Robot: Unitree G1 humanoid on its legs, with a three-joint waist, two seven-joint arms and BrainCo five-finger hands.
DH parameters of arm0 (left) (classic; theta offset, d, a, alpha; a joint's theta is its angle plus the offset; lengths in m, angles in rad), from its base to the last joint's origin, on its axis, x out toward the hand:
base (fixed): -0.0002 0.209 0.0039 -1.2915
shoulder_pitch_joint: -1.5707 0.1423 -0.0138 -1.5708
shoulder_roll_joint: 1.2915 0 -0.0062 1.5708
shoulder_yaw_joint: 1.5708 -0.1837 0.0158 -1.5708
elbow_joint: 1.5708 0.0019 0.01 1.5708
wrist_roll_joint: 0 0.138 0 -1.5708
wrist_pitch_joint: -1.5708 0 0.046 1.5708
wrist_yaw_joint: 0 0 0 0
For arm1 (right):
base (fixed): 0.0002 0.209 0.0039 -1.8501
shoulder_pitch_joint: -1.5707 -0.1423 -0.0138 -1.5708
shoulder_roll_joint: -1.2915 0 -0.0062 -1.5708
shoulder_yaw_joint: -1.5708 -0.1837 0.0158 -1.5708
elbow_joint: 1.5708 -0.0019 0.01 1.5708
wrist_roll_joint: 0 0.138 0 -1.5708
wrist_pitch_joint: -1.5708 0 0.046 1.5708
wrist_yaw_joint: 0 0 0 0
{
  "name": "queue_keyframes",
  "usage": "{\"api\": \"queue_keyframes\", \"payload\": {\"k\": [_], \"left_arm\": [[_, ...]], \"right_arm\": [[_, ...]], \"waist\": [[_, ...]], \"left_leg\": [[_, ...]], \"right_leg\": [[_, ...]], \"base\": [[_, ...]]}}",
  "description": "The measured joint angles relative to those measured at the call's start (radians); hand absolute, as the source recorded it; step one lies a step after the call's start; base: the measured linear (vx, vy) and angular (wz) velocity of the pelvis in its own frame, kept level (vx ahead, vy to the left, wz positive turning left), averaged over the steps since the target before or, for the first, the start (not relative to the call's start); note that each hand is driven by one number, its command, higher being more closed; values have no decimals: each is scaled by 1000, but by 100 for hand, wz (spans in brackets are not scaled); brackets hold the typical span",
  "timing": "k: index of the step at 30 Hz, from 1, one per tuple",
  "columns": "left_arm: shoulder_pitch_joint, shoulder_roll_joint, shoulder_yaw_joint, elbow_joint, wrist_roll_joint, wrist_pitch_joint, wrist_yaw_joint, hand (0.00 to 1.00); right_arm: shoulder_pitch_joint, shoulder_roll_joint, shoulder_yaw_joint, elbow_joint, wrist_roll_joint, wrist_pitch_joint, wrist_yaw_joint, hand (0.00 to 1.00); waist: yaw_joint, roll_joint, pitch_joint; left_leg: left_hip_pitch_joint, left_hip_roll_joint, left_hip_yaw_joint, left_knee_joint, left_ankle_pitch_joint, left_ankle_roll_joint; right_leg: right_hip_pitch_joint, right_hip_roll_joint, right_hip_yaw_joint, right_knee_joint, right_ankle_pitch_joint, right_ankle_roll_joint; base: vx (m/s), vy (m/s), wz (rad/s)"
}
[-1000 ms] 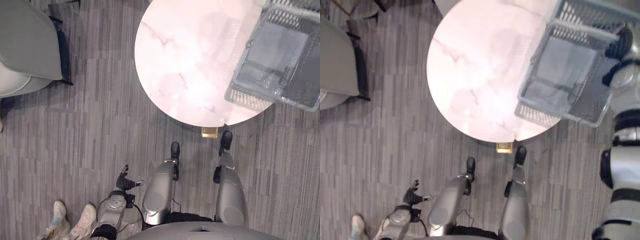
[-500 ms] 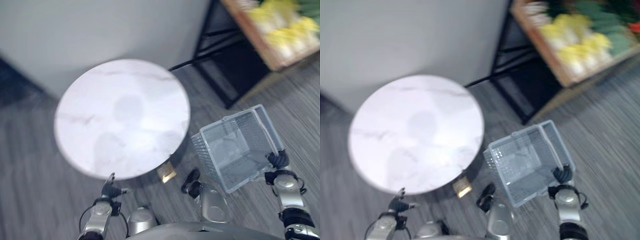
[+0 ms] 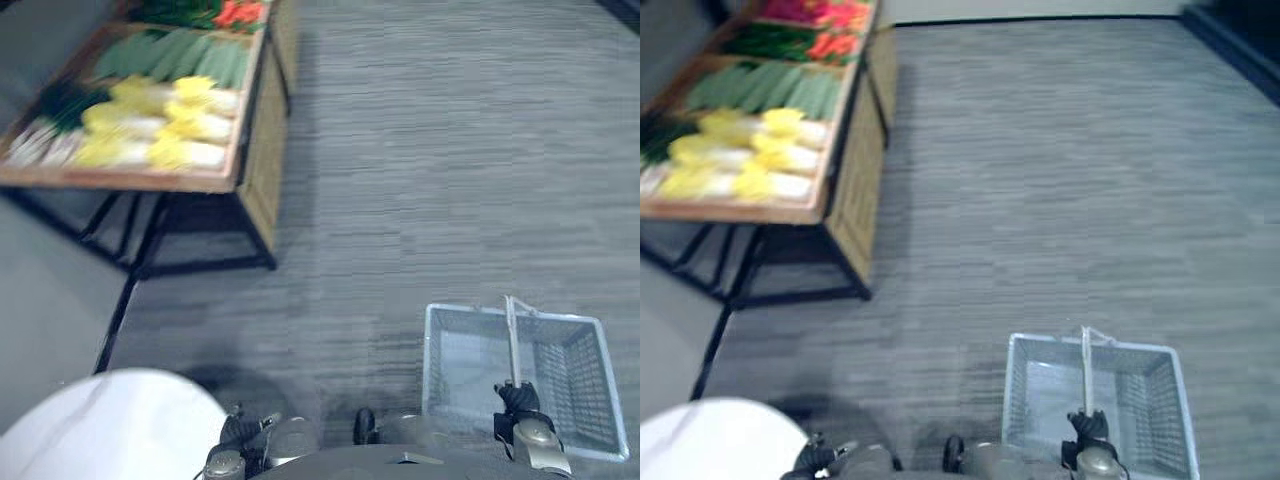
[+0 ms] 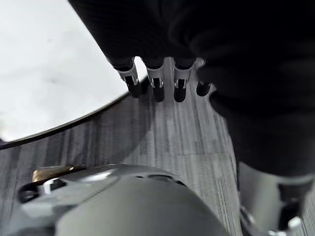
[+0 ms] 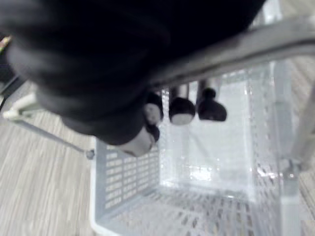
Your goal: Pick vegetable in the basket
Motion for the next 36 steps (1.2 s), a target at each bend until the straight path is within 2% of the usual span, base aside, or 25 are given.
{"api": "queue_keyframes", "payload": {"k": [3,5,6,7,8,9,11,12,13,15,16,17,19,21,22,24,26,27,28,29,30,32,34,35,36], "left_arm": [[-21,-8,6,-1,-28,-9,10,0],[-24,-8,5,-3,-28,-10,16,0],[-24,-12,4,-5,-27,-8,18,0],[-24,-15,4,-7,-27,-6,17,0],[-21,-18,5,-9,-27,3,17,0],[-19,-13,5,-6,-26,9,16,0],[-19,2,19,15,-26,10,18,0],[-12,15,30,20,-25,18,18,0],[1,22,41,29,-21,35,18,0],[25,21,41,27,-21,41,18,0],[29,22,42,27,-21,42,18,0],[24,29,41,25,-25,45,18,0],[19,26,41,17,-28,45,18,0],[6,25,42,13,-28,38,19,0],[-10,24,43,12,-28,36,21,0],[-19,23,55,26,-28,36,31,0],[-4,34,83,29,-28,36,32,0],[-4,12,113,49,-28,35,33,0],[5,-14,118,58,-28,33,31,0],[21,-44,133,59,-28,31,32,0],[29,-55,135,59,-28,34,31,0],[56,-58,136,58,-31,37,33,0],[69,-46,138,58,-27,38,31,0],[68,-45,137,58,-27,38,31,0],[68,-46,133,59,-27,38,30,0]], "right_arm": [[0,-30,-7,1,1,8,-2,100],[-4,-29,-4,19,1,9,0,100],[-8,-29,-4,35,1,9,0,100],[-9,-29,-4,43,0,9,0,100],[-8,-25,7,60,-1,8,3,100],[-10,-17,18,74,-1,8,4,100],[-22,10,24,110,0,5,8,100],[-33,25,11,139,0,5,10,100],[-34,31,4,155,0,6,15,100],[-41,31,-13,166,4,5,23,100],[-42,31,-20,165,5,0,24,100],[-44,29,-41,163,14,-17,25,100],[-47,16,-49,165,20,-25,29,100],[-57,5,-52,172,20,-32,36,100],[-65,-1,-64,174,20,-36,41,100],[-84,4,-81,193,21,-36,44,100],[-84,16,-84,206,28,-35,44,100],[-89,6,-90,217,41,-32,47,100],[-91,-6,-104,218,42,-28,45,100],[-95,-17,-102,219,42,-21,47,100],[-93,-22,-97,220,42,-18,47,100],[-94,-31,-62,224,40,-4,48,100],[-102,-42,-50,224,39,-4,48,100],[-106,-46,-50,224,39,-3,48,100],[-117,-61,-51,235,39,-2,48,100]], "waist": [[19,14,30],[26,9,38],[33,9,38],[45,10,38],[65,6,36],[71,-6,37],[68,-55,39],[69,-84,52],[68,-99,56],[57,-93,53],[53,-86,51],[44,-83,50],[38,-75,52],[24,-68,48],[23,-59,48],[25,-67,44],[32,-93,26],[35,-46,24],[46,-21,12],[48,11,15],[46,23,20],[55,25,21],[62,15,20],[64,13,20],[63,12,20]], "left_leg": [[-106,-21,11,-233,62,-15],[-142,-32,86,-439,183,0],[-164,-26,139,-508,258,11],[-172,-23,158,-517,292,19],[-162,-27,175,-516,383,53],[-143,-49,171,-537,430,126],[-67,-119,183,-600,397,163],[-2,-156,179,-612,374,182],[59,-177,152,-612,326,187],[153,-184,92,-602,252,186],[175,-184,66,-604,235,184],[233,-183,13,-621,221,178],[282,-180,-67,-652,220,176],[303,-158,-172,-675,219,163],[309,-138,-232,-678,204,136],[335,-120,-304,-679,165,72],[351,-112,-333,-644,103,21],[346,-73,-355,-556,45,-11],[303,-49,-344,-457,45,-20],[223,-16,-307,-279,82,-47],[182,4,-266,-180,120,-61],[76,116,24,27,122,-42],[49,126,216,-20,104,-16],[43,116,280,-62,99,-15],[34,86,405,-160,99,-12]], "right_leg": [[96,-15,85,-66,-11,29],[173,-41,123,-102,-31,53],[203,-52,132,-115,-44,75],[214,-59,133,-115,-53,89],[226,-76,138,-96,-67,113],[216,-98,138,-42,-83,141],[120,-152,118,214,-99,218],[60,-180,87,430,-48,339],[-9,-206,62,645,33,406],[-113,-249,-16,869,24,390],[-139,-260,-44,887,15,376],[-196,-294,-101,864,-33,349],[-232,-321,-148,731,-72,318],[-255,-323,-145,445,-70,286],[-261,-322,-93,250,-22,276],[-262,-348,40,36,91,302],[-249,-367,90,10,121,303],[-249,-340,64,119,150,286],[-245,-321,34,161,103,261],[-200,-316,-20,176,66,247],[-164,-314,-52,172,52,235],[-26,-304,-152,84,31,201],[53,-295,-210,-5,32,199],[67,-293,-231,-25,32,198],[89,-286,-279,-54,34,193]], "base": [[324,212,-79],[437,196,-37],[640,269,-45],[673,287,-66],[592,259,-56],[597,279,-35],[518,266,12],[570,273,40],[680,284,50],[595,168,70],[622,62,119],[521,2,111],[472,-69,142],[498,-212,169],[461,-286,160],[463,-375,159],[563,-633,144],[533,-626,135],[395,-459,115],[307,-342,87],[422,-521,106],[331,-451,99],[251,-258,73],[338,-248,83],[321,-118,90]]}}
